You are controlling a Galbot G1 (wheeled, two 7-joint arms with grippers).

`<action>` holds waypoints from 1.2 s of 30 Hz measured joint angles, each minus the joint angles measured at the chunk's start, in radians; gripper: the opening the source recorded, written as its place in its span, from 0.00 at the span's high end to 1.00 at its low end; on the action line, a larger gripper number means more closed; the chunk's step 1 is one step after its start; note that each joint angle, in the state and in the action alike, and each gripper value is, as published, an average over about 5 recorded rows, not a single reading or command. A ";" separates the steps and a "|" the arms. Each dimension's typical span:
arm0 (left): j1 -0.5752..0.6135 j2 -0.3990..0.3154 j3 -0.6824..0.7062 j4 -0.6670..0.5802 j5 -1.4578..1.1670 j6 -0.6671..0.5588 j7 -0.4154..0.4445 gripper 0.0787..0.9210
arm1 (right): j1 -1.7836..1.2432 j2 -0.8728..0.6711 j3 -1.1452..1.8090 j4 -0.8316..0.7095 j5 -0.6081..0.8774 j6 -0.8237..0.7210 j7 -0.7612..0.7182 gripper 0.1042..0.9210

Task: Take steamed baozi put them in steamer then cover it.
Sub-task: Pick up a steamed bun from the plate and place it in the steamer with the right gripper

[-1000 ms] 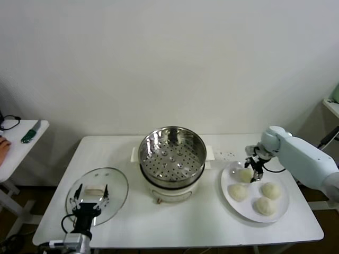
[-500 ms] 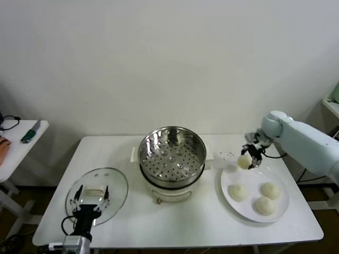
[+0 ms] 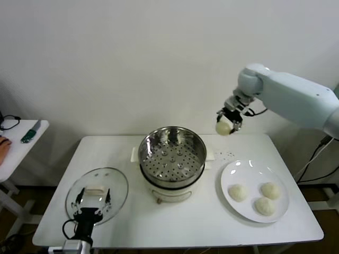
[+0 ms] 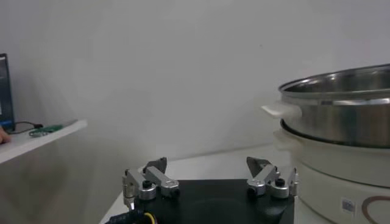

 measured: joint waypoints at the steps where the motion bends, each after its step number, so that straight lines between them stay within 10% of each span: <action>1: 0.002 0.000 0.000 -0.001 -0.002 0.001 0.001 0.12 | 0.002 0.021 0.001 0.000 -0.016 0.019 0.004 0.25; 36: -0.004 0.022 0.013 -0.015 -0.012 0.022 0.015 0.12 | -0.255 0.353 0.105 -0.144 -0.484 0.267 0.087 0.23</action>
